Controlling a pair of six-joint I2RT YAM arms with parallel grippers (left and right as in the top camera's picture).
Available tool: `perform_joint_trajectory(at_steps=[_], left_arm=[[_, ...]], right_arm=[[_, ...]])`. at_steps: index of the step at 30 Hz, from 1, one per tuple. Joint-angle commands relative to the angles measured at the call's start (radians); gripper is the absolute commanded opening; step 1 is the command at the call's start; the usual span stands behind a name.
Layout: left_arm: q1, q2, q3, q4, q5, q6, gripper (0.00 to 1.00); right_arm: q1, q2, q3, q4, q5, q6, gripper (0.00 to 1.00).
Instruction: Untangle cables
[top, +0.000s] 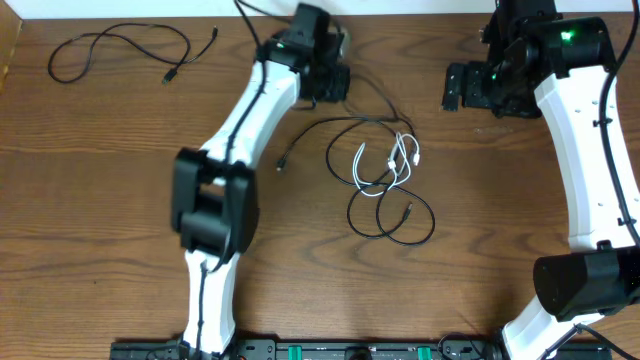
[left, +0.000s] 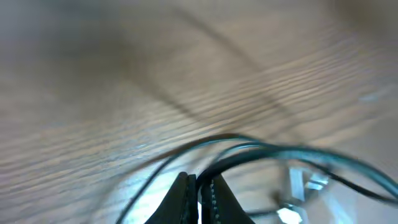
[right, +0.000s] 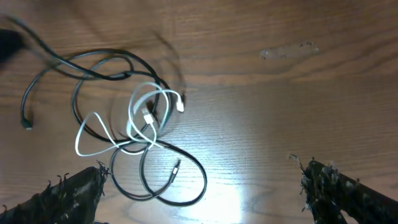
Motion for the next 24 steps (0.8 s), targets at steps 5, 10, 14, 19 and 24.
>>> perform_joint_trajectory(at_steps=[5,10,14,19,24], left_arm=[[-0.023,-0.278,0.019,0.009,0.084,-0.011,0.07],[-0.030,-0.362,0.019,0.086,0.084,-0.142,0.07],[-0.029,-0.402,0.019,0.130,0.047,-0.136,0.08],[-0.030,-0.372,0.018,0.048,-0.064,-0.136,0.48],[-0.029,-0.281,0.018,-0.009,-0.240,-0.136,0.76]], right_arm=[[0.035,0.009,-0.123,0.060,-0.130,-0.084,0.99],[0.045,0.009,-0.216,0.140,-0.183,-0.080,0.99],[0.046,0.009,-0.247,0.156,-0.201,-0.080,0.99],[0.046,0.009,-0.247,0.151,-0.201,-0.080,0.99],[0.046,0.009,-0.247,0.159,-0.201,-0.080,0.99]])
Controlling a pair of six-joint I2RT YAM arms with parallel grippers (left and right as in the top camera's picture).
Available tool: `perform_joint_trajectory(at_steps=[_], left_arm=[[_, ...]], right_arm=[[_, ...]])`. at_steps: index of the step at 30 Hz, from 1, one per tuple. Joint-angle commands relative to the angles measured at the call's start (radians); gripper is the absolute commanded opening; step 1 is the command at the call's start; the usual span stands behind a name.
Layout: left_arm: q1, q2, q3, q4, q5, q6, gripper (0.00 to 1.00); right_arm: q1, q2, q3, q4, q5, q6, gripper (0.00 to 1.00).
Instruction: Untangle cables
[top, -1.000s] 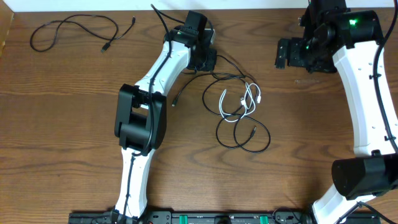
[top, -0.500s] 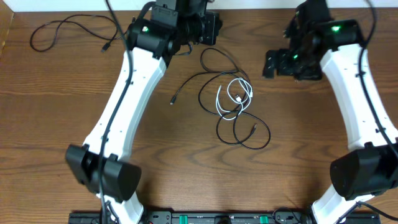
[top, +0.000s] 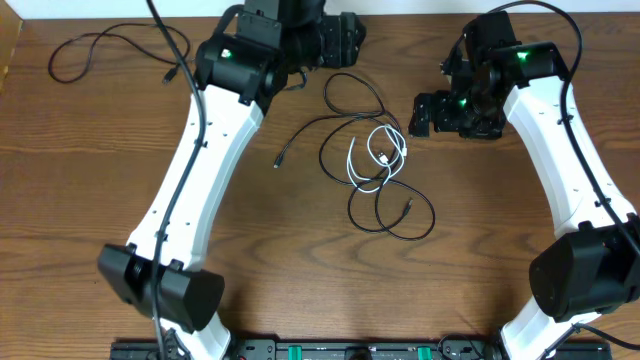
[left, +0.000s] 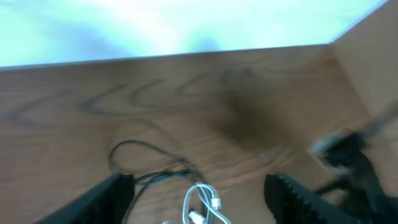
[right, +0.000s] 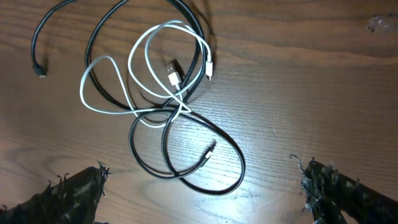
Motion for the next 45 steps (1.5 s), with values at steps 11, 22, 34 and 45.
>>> perform_joint_trajectory(at_steps=[11,22,34,45], left_arm=[[0.006,0.309,0.007,-0.027,-0.350,0.154,0.83],[0.013,0.500,0.007,0.029,-0.248,0.314,0.77],[0.013,0.591,0.006,0.206,-0.248,0.311,0.32],[0.003,0.444,0.007,0.167,-0.221,0.309,0.08]], right_arm=[[0.000,0.005,-0.005,0.006,-0.012,-0.015,0.99],[0.000,0.005,-0.005,0.021,-0.012,-0.015,0.99],[-0.001,0.005,-0.005,0.032,-0.008,-0.015,0.99],[0.000,0.005,-0.005,0.050,-0.005,-0.014,0.99]])
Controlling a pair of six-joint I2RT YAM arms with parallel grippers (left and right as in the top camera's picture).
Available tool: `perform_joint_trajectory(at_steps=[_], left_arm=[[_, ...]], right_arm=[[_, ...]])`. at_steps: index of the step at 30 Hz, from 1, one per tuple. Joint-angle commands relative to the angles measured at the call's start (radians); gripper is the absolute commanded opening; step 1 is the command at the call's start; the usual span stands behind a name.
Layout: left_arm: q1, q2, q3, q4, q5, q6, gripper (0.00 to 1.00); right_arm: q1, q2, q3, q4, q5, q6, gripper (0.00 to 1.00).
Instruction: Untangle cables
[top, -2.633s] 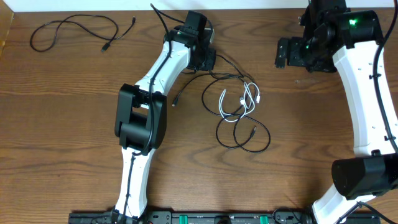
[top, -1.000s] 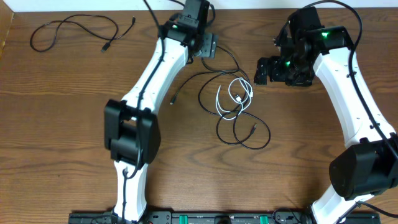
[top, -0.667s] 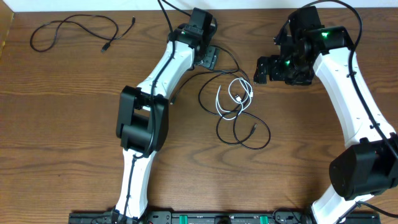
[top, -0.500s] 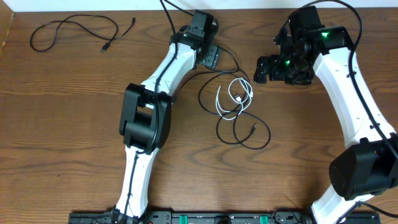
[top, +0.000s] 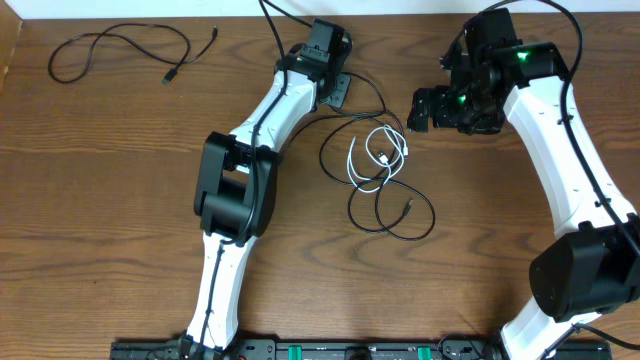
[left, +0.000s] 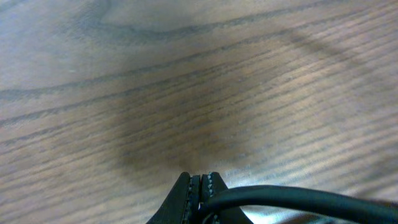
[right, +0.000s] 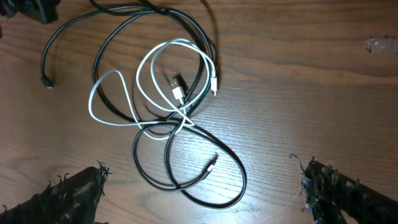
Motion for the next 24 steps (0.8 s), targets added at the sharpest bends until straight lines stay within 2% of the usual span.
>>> perform_joint_trajectory(at_steps=[1,9,17,24], left_arm=[[-0.009,-0.151,0.008,-0.007,0.047,0.000,0.07],[-0.047,-0.442,0.008,0.039,0.198,-0.182,0.07],[-0.096,-0.621,0.008,0.147,0.200,-0.305,0.08],[-0.135,-0.718,0.008,0.241,0.201,-0.428,0.07]], right_arm=[[0.000,0.005,-0.005,0.003,-0.004,-0.014,0.99],[0.019,0.005,-0.034,0.048,-0.038,-0.014,0.99],[0.068,0.005,-0.069,0.143,-0.071,-0.012,0.97],[0.108,0.005,-0.070,0.200,-0.071,0.069,0.95]])
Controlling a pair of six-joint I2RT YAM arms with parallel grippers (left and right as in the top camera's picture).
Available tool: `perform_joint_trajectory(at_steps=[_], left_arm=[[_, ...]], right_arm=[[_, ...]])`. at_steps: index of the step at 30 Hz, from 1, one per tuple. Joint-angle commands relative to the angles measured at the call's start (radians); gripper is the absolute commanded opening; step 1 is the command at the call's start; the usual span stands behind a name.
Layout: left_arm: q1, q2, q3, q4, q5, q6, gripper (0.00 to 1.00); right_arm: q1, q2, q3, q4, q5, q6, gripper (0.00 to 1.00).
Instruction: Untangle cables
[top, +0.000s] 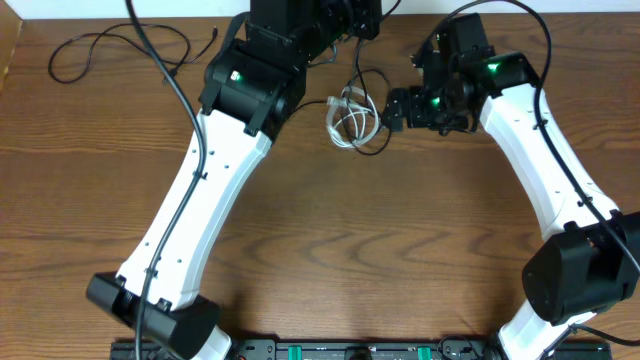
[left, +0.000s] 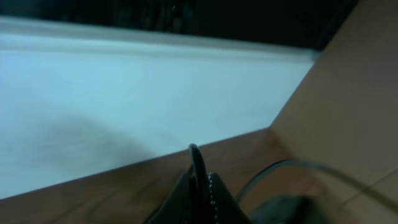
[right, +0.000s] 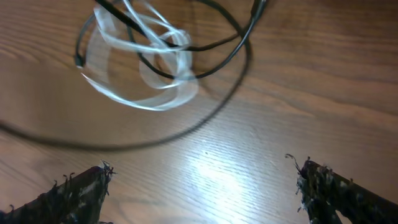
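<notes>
The tangle hangs bunched up off the table: a white cable (top: 349, 116) looped through a black cable (top: 372, 140). The left gripper (left: 200, 183) is raised high at the table's back (top: 352, 18) and shut on the black cable (left: 196, 158), which runs up between its jaws. My right gripper (right: 202, 186) is open just right of the tangle (top: 403, 107), nothing between its fingers (right: 81, 193). In the right wrist view the white cable (right: 152, 59) and black cable (right: 230, 50) swing blurred above the wood.
A separate black cable (top: 110, 48) lies loose at the table's back left corner. The white wall edge (left: 124, 93) runs along the back of the table (top: 400, 260).
The left gripper, then low on the table and shut on the black cable, is now raised high with it. The tangle has left the table and bunched up toward the back. The right gripper has shifted left.
The left gripper was first shut low by the black cable, with the tangle spread on the table. Then it was open and raised. Then it was shut on the black cable at the table. Now it holds the cable up, with the tangle hanging.
</notes>
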Motion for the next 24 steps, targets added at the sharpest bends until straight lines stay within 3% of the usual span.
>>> perform_joint_trajectory(at_steps=[1,6,16,24], left_arm=[[-0.022,-0.067,0.006,0.039,0.021,-0.088,0.07],[-0.045,-0.108,0.006,0.150,0.111,-0.092,0.07],[-0.046,-0.173,0.024,0.375,0.101,-0.136,0.07],[-0.046,-0.176,0.109,0.395,-0.133,-0.151,0.07]], right_arm=[[0.022,0.005,-0.007,0.019,-0.011,0.035,0.96],[0.038,0.005,-0.007,0.050,-0.011,0.050,0.96],[0.042,0.005,-0.016,0.062,-0.010,0.050,0.95],[0.043,0.005,-0.045,0.048,-0.042,0.049,0.96]])
